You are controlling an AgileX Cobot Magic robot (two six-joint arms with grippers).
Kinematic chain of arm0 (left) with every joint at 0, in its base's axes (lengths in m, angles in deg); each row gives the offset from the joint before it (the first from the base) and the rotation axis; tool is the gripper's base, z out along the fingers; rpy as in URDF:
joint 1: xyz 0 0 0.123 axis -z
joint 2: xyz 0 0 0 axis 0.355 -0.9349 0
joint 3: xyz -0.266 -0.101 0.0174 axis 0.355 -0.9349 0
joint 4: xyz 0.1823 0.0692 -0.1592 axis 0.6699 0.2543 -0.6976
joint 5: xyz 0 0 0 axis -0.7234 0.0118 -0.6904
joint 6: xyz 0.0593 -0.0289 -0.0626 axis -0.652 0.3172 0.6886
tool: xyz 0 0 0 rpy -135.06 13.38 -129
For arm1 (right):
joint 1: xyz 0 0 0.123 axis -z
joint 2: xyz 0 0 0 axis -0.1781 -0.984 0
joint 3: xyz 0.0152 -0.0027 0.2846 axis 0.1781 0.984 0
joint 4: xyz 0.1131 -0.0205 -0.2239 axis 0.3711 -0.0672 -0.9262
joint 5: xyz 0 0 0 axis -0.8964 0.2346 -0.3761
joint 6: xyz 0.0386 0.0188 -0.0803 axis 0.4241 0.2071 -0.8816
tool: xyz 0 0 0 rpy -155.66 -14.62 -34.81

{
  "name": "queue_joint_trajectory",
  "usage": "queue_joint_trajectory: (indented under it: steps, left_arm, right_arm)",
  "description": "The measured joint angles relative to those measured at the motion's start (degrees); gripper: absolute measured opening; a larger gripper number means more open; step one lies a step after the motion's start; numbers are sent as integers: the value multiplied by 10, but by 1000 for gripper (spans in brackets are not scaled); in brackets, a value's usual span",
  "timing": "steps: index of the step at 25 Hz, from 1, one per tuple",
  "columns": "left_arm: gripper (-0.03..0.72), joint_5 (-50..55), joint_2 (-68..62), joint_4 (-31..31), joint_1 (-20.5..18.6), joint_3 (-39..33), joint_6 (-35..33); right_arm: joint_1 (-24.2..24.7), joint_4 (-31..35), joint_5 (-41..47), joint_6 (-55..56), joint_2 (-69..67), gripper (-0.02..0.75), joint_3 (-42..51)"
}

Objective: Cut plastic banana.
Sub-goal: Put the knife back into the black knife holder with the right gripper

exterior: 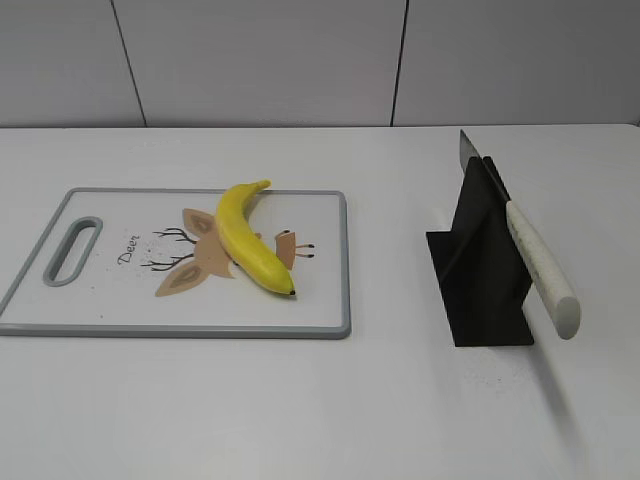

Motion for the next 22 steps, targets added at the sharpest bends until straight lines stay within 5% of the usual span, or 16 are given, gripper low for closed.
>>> queue_joint_trajectory:
  steps: [22]
  left_arm:
    - [554, 0, 0, 0, 0, 0, 0]
  right_arm:
    - [0, 6, 13, -61, 252, 592, 50]
